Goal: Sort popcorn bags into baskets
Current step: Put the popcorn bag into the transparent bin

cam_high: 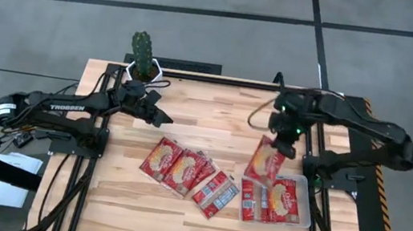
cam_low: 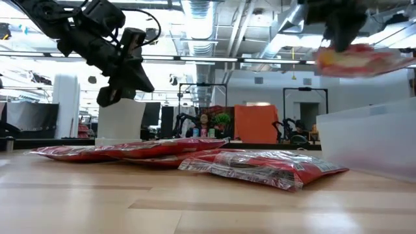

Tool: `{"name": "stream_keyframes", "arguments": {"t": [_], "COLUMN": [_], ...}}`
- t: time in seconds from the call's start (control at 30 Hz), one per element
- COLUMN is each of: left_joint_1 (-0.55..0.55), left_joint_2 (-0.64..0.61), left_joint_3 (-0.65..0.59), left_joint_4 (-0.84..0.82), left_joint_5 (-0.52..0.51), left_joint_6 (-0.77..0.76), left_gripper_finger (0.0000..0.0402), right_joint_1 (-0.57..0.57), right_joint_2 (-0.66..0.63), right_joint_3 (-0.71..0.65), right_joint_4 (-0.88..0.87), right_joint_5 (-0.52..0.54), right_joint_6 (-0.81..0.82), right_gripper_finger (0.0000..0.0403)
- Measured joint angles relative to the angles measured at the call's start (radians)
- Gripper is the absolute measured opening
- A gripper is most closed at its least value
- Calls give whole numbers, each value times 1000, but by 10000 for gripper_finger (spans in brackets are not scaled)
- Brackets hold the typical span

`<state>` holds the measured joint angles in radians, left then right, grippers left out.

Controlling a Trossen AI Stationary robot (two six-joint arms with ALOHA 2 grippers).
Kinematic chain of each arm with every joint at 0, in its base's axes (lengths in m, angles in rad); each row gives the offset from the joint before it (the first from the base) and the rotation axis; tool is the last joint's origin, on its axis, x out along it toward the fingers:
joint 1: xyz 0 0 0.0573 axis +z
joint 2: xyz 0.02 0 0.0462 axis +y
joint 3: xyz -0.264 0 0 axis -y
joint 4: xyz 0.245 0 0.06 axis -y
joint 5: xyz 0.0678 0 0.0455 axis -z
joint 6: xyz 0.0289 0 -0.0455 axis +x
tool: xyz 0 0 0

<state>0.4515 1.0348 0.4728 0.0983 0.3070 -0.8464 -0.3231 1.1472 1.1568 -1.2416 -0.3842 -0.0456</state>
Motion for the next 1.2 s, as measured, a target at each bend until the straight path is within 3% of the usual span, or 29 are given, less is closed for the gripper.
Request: {"name": "stream_keyframes", "arguments": {"t": [0.17,0.3,0.47,0.73,1.2], "left_joint_1": [0,0,-2,-15,-15], "left_joint_2": [0,0,0,0,-1], "left_joint_3": [0,0,0,0,1], "left_joint_4": [-14,-15,-29,-49,-58], "left_joint_5": [-33,-42,-42,-44,-31], "left_joint_6": [0,5,13,17,15], "left_gripper_finger": [0,0,0,0,0], "right_joint_1": [159,256,337,400,462], "right_joint_2": [-7,47,136,228,269], "right_joint_3": [0,0,0,-12,-98], "right_joint_4": [-3,-3,26,121,255], "right_joint_5": [67,126,126,121,94], "right_joint_6": [42,45,45,60,163], "right_gripper_finger": [15,19,25,32,52]}}
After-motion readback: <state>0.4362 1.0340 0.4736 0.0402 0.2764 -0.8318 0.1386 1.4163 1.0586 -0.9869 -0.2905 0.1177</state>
